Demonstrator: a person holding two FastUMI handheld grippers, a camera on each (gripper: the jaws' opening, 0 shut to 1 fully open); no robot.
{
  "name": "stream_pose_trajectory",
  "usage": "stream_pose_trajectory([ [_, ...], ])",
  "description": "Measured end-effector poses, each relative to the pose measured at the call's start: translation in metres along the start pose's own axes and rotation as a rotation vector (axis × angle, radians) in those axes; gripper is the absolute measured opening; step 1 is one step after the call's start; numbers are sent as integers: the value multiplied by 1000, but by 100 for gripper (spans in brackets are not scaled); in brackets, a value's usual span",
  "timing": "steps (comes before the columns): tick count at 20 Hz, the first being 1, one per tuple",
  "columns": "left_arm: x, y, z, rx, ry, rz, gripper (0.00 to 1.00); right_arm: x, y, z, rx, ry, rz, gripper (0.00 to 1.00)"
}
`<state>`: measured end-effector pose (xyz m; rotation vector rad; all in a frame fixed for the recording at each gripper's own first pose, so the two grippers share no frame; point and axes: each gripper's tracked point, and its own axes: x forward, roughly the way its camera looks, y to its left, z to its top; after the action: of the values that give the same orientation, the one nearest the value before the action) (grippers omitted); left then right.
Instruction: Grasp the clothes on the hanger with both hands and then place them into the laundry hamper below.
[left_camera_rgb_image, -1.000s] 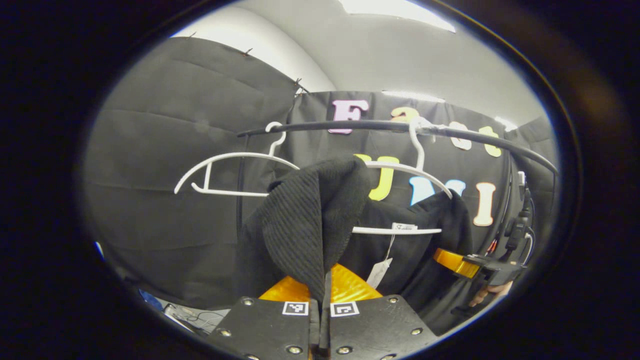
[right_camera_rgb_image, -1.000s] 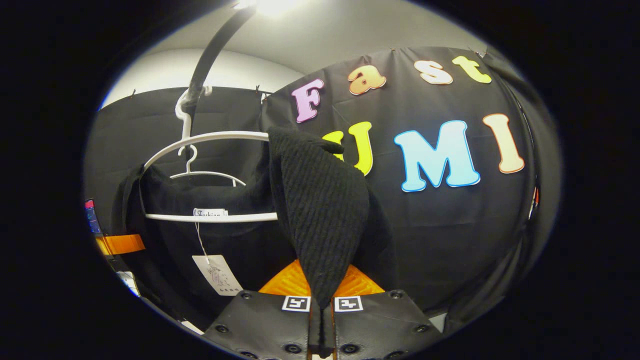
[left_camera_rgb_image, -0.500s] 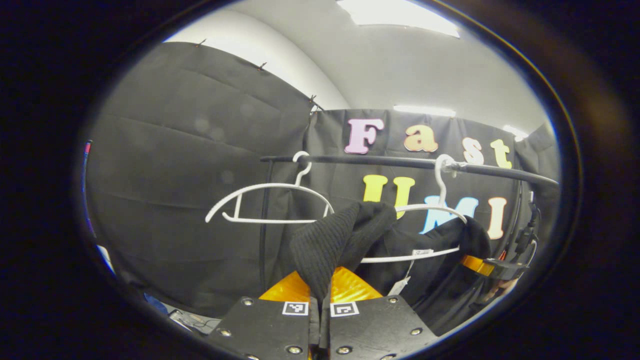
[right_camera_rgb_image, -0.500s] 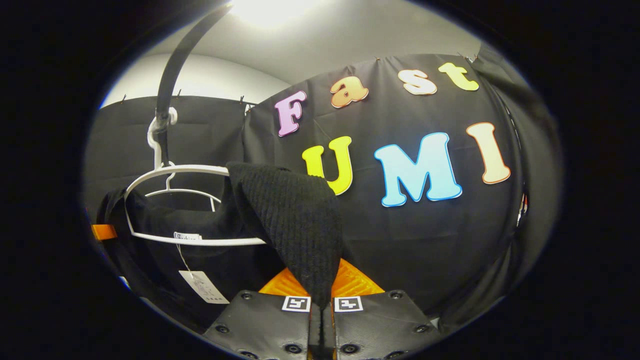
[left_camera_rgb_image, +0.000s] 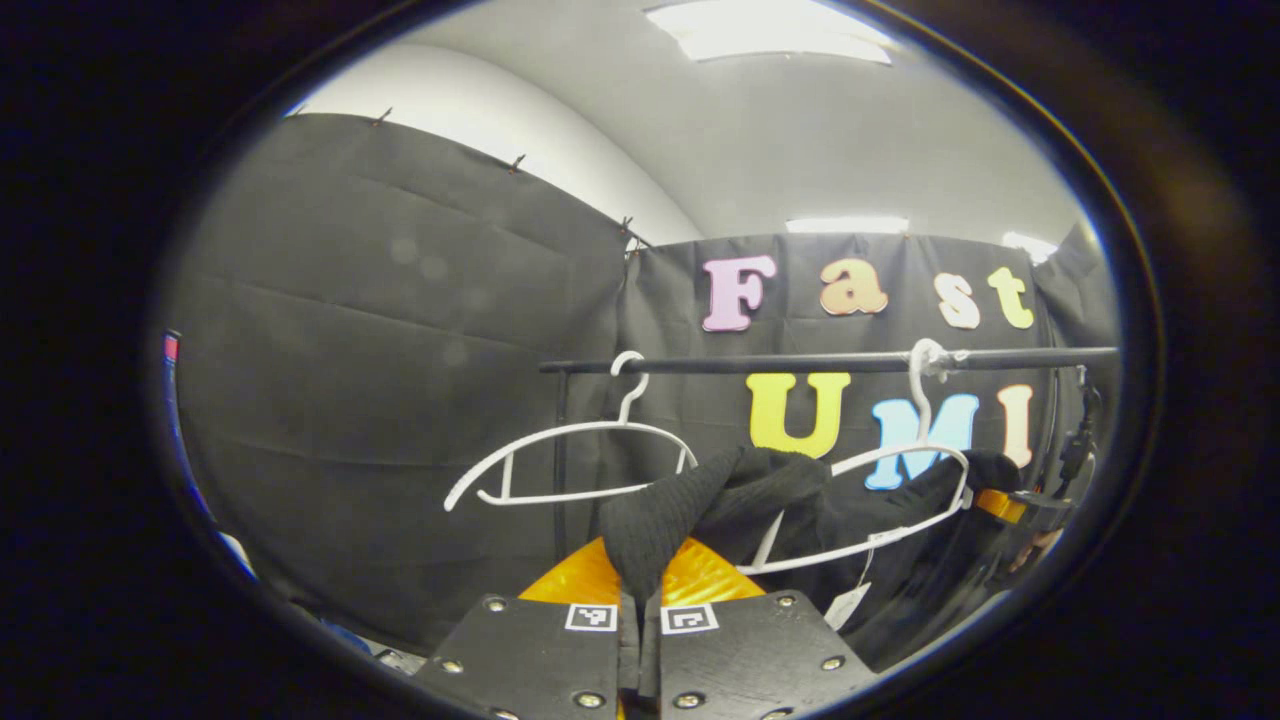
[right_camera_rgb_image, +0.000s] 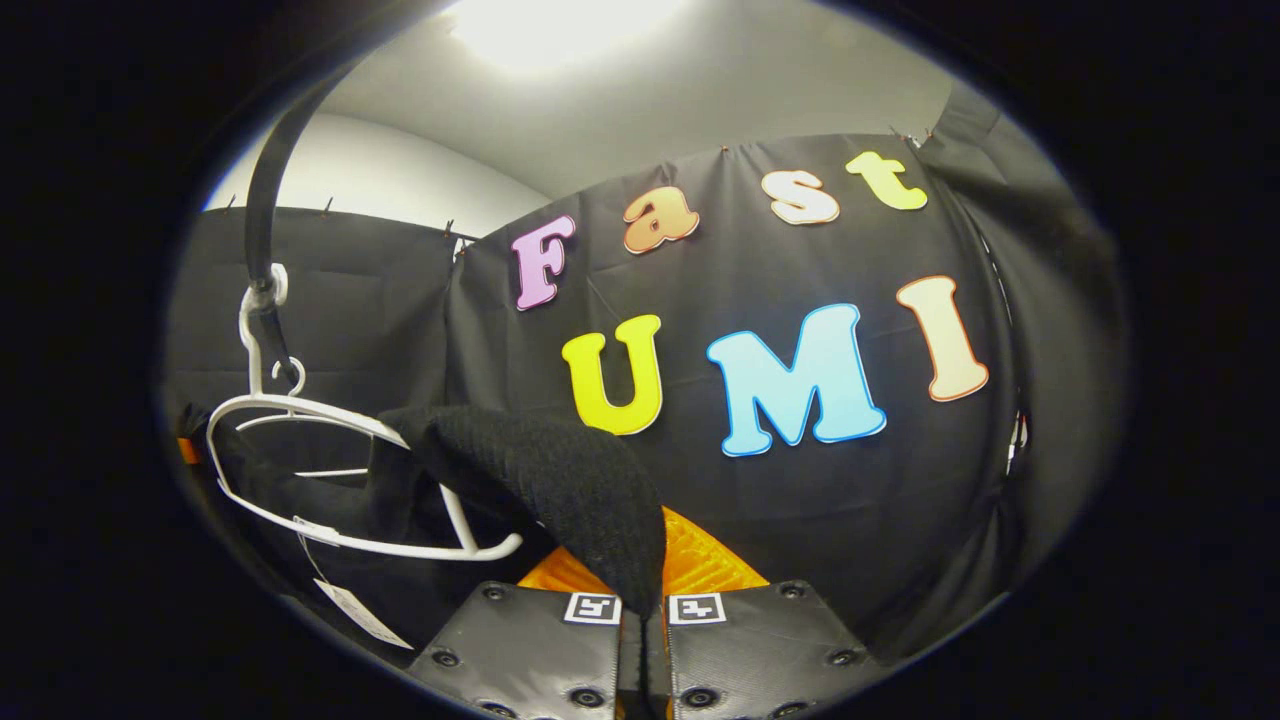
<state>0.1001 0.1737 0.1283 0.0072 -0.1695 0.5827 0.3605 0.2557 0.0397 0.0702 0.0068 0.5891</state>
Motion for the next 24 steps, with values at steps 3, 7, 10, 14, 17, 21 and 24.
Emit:
stream_pose_trajectory([
  [3, 6, 17, 3, 49, -1, 17, 1, 7, -5, -3, -9, -9, -24, 4],
  [7, 19, 31, 5, 89, 10, 20, 0, 18, -13, 1, 70, -30, -56, 3],
  [10, 28, 37, -4, 40, 23, 34, 1, 32, -22, -4, 109, -15, -85, 7],
  [14, 34, 38, -28, -11, 65, 38, 1, 41, -27, -27, 126, 43, -84, 7],
  [17, 36, 49, -47, -50, 107, 46, 1, 37, -28, -39, 178, 74, -79, 7],
  [21, 30, 55, -68, -34, 161, 58, 1, 30, -33, -51, 169, 89, -89, 7],
  [24, 26, 46, -77, 4, 192, 39, 1, 23, -43, -63, 193, 122, -116, 7],
])
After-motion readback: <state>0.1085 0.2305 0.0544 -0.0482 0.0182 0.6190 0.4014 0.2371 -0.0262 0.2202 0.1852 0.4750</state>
